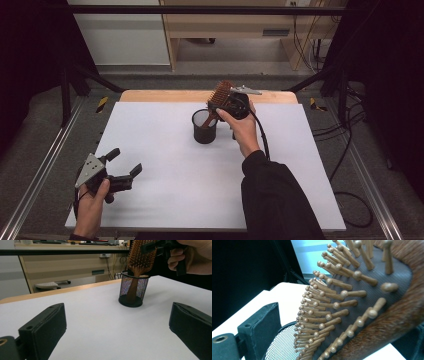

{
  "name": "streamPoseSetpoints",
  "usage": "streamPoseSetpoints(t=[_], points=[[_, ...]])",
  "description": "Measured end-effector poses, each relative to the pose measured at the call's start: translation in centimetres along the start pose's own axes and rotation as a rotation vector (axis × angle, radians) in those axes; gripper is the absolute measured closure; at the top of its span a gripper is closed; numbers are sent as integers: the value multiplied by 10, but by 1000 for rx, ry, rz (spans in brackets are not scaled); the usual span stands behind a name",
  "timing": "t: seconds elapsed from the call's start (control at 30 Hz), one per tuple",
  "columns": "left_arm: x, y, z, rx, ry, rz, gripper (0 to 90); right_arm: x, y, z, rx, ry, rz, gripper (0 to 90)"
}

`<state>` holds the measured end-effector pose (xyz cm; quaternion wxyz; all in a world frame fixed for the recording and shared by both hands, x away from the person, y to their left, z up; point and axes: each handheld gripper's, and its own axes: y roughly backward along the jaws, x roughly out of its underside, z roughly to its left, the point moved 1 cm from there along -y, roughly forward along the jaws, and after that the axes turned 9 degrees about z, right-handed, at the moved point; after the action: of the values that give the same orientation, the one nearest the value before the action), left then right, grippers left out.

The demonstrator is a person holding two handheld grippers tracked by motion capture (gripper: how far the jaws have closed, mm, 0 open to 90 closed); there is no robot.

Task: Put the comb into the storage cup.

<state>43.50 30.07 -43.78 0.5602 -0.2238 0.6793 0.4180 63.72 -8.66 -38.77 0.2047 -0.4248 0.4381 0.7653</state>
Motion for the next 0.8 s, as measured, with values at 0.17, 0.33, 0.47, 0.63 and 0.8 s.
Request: streamPoseSetpoints(t=[0.17, 0.33, 0.47, 0.63, 0.8], points=[[0, 0, 0, -1, 0, 0, 13, -1, 3, 0, -3, 4, 3, 60], [0, 0, 0, -1, -1, 0, 13, -1, 7, 1, -4, 12, 7, 60], [0, 0, 0, -1, -1, 0, 13, -1, 11, 2, 0, 21, 11, 60], [0, 0, 0, -1, -1, -1, 13, 1, 16, 0, 2, 23, 11, 60], [0, 0, 0, -3, -1, 0, 13, 4, 23, -1, -2, 28, 6, 60]])
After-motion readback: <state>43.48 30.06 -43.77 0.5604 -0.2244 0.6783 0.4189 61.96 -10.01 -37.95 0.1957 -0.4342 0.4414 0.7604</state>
